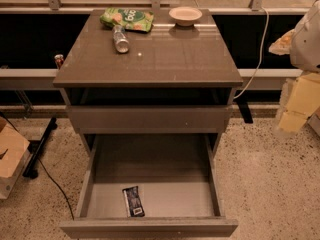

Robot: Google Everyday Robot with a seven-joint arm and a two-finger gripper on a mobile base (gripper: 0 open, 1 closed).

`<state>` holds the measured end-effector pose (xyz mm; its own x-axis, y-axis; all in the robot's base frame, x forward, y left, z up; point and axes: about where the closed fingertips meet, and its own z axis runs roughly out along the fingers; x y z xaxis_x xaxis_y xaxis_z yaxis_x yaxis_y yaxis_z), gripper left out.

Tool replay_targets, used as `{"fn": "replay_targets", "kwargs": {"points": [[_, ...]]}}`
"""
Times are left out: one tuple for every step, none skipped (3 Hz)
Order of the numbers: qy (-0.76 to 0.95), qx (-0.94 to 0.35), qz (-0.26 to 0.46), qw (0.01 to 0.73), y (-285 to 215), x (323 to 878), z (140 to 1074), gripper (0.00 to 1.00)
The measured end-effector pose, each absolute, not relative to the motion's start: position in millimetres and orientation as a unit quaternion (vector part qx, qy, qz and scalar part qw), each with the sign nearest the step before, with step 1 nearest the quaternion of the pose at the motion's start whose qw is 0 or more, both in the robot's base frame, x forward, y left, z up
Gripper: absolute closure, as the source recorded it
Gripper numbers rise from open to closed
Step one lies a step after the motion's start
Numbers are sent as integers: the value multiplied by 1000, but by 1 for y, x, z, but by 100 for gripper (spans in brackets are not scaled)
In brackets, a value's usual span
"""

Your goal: Pick rxbar blueberry from middle drawer and place on counter

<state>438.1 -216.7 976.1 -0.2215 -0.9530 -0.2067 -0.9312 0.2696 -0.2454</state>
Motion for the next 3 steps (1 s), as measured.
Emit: {"fn": "replay_targets", "kwargs": {"points": [[781, -603, -34, 159, -217, 438, 976, 0], [782, -601, -42, 158, -213, 440, 977, 0], [781, -595, -34, 188, -197, 443, 974, 0]]}}
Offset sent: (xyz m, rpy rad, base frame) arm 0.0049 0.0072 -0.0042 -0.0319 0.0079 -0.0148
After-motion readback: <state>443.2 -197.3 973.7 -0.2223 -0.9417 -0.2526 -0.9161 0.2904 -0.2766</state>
